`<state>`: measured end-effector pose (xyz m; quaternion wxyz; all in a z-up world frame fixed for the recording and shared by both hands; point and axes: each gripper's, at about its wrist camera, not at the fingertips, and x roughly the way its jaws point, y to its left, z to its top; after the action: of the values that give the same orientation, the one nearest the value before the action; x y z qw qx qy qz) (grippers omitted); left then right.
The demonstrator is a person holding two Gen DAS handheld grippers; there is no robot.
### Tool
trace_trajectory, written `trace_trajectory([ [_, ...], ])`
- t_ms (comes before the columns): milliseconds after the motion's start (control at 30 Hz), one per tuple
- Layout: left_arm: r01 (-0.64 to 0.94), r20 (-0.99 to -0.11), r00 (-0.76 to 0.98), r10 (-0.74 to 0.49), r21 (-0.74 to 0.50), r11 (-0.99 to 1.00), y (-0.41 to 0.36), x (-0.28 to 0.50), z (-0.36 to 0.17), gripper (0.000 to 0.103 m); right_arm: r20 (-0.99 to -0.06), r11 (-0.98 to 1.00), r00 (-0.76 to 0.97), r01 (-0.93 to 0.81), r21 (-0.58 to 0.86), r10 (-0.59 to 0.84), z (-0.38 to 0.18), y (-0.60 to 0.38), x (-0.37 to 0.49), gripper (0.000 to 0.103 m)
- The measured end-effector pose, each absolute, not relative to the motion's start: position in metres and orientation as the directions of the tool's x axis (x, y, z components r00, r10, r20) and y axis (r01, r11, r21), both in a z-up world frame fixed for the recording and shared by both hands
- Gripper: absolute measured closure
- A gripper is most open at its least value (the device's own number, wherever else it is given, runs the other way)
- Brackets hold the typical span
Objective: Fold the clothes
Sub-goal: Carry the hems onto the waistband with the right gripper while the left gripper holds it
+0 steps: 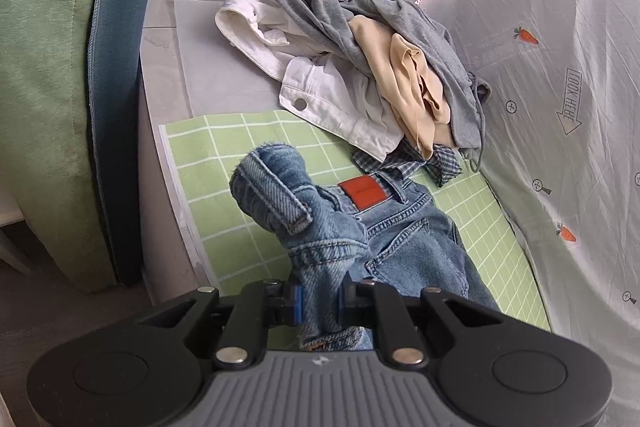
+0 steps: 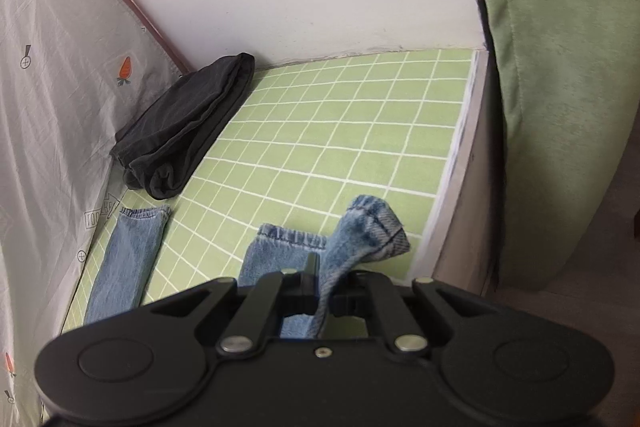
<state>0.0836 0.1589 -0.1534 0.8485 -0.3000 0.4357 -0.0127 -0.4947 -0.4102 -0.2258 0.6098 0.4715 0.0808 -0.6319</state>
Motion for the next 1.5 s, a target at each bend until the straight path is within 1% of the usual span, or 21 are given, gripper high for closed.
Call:
trace_trajectory([
  [100, -0.261, -0.706, 0.639, -0.306, -0.573, 0.777, 0.149, 0.092, -0.148, 0.086, -0.667, -0.205, 0.223, 0.842, 0.499, -0.711, -0.217, -0.429, -0.476, 0.099],
  [267, -0.254, -0.687, 0.657, -0.312, -0.591, 0.766, 0.126, 0.111, -0.140, 0.086, -0.628, -0.127, 0.273, 0.848, 0.515, -0.729, -0.201, -0.465, -0.439, 0.099],
  [333, -0.255, -0.673, 0.664, -0.326, -0.614, 0.747, 0.119, 0.118, -0.139, 0.086, -0.616, -0.088, 0.283, 0.861, 0.500, -0.735, -0.191, -0.482, -0.421, 0.099],
  [467, -0.307, -0.649, 0.664, -0.372, -0.690, 0.655, 0.109, 0.136, -0.143, 0.086, -0.602, -0.030, 0.293, 0.884, 0.467, -0.743, -0.176, -0.513, -0.387, 0.099],
  [567, -0.306, -0.644, 0.670, -0.371, -0.694, 0.652, 0.099, 0.152, -0.142, 0.087, -0.601, -0.023, 0.304, 0.880, 0.474, -0.739, -0.173, -0.536, -0.367, 0.099],
  [700, -0.283, -0.634, 0.675, -0.379, -0.696, 0.660, 0.083, 0.176, -0.139, 0.087, -0.602, 0.005, 0.305, 0.894, 0.447, -0.738, -0.169, -0.564, -0.333, 0.099],
  [800, -0.288, -0.634, 0.677, -0.374, -0.695, 0.659, 0.071, 0.190, -0.146, 0.090, -0.594, 0.020, 0.321, 0.890, 0.456, -0.738, -0.169, -0.583, -0.310, 0.099],
  [1033, -0.352, -0.659, 0.672, -0.337, -0.685, 0.637, 0.044, 0.227, -0.169, 0.091, -0.582, 0.072, 0.339, 0.898, 0.433, -0.739, -0.172, -0.627, -0.248, 0.099],
  [1167, -0.408, -0.698, 0.652, -0.297, -0.653, 0.638, 0.028, 0.247, -0.181, 0.091, -0.607, 0.070, 0.331, 0.909, 0.412, -0.722, -0.177, -0.652, -0.205, 0.099],
  [1333, -0.448, -0.735, 0.625, -0.263, -0.614, 0.650, 0.016, 0.270, -0.198, 0.091, -0.653, 0.115, 0.300, 0.944, 0.311, -0.695, -0.194, -0.679, -0.151, 0.099],
  [1500, -0.465, -0.766, 0.600, -0.231, -0.569, 0.678, 0.008, 0.289, -0.211, 0.091, -0.685, 0.140, 0.293, 0.952, 0.272, -0.667, -0.209, -0.700, -0.112, 0.099],
])
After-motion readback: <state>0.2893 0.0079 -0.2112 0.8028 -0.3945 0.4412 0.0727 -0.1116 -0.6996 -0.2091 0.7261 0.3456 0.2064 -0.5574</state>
